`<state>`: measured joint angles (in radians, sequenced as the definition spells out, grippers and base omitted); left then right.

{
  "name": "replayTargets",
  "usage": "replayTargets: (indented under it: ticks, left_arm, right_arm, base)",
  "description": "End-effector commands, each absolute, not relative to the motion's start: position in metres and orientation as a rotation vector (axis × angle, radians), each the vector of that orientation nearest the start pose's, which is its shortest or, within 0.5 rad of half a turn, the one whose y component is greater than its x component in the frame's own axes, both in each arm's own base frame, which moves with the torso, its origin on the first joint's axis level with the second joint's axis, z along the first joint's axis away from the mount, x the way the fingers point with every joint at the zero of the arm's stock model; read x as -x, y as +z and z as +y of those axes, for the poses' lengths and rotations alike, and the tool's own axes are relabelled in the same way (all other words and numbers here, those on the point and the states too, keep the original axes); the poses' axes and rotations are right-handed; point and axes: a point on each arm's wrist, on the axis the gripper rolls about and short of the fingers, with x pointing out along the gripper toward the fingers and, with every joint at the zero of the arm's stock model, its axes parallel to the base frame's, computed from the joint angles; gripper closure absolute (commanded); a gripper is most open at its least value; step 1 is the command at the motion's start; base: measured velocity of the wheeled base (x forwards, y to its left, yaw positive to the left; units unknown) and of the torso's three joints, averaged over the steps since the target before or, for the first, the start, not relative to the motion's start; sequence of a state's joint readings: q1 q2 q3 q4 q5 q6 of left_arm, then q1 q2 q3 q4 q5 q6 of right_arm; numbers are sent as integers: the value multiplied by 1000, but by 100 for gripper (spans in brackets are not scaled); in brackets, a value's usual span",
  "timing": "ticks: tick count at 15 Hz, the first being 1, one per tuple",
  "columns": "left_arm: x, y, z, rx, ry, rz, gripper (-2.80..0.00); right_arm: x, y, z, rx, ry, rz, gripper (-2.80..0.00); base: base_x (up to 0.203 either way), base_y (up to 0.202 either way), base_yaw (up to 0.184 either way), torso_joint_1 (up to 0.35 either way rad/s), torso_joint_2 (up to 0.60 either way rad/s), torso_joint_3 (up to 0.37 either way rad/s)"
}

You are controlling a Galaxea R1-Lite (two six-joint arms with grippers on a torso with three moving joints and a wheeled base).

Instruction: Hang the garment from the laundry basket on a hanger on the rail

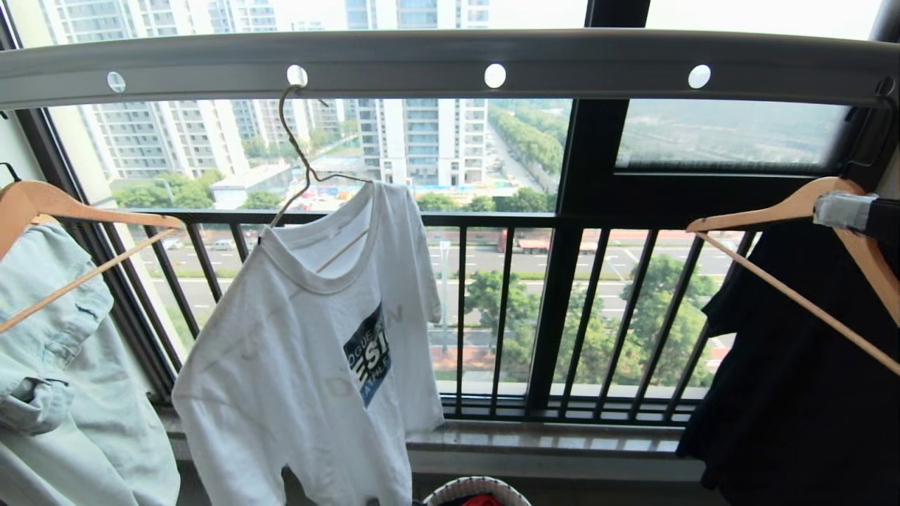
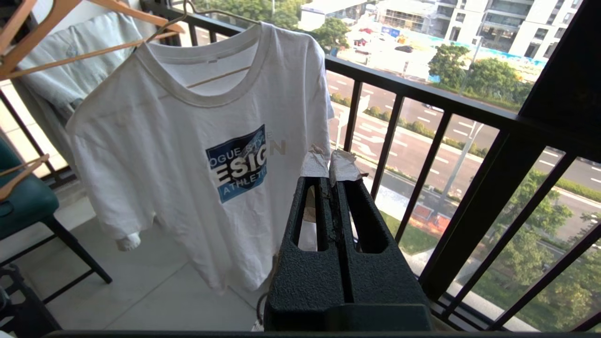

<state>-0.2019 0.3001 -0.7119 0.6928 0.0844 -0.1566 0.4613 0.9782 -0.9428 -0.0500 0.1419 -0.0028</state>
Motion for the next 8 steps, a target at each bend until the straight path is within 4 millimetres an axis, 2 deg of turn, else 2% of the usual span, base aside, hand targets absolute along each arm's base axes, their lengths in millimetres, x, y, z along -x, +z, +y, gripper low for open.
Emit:
replayTargets:
  ticks: [1, 3, 5, 7, 8]
  left_arm:
    - [63, 204, 15, 118, -74, 245, 0]
    - [68, 216, 12, 117, 28, 184, 0]
    - [66, 225, 8, 116, 89, 106, 0]
    - [68, 216, 2, 89, 109, 54, 0]
    - [71, 212, 0, 91, 104, 14, 0]
  right_arm:
    - [-91, 321, 49, -3, 605, -39, 0]
    - [-81, 320, 44, -8, 600, -60, 0]
    - [-79, 320, 42, -16, 567, -68, 0]
    - [-73, 324, 37, -22, 486, -99, 0]
    - [-62, 329, 30, -30, 465, -138, 0]
  base:
    - [0, 0, 0, 0, 0, 0]
    - [0, 0, 0, 0, 0, 0]
    - [0, 0, 0, 0, 0, 0]
    - [0, 0, 0, 0, 0, 0]
    - [0, 0, 0, 0, 0, 0]
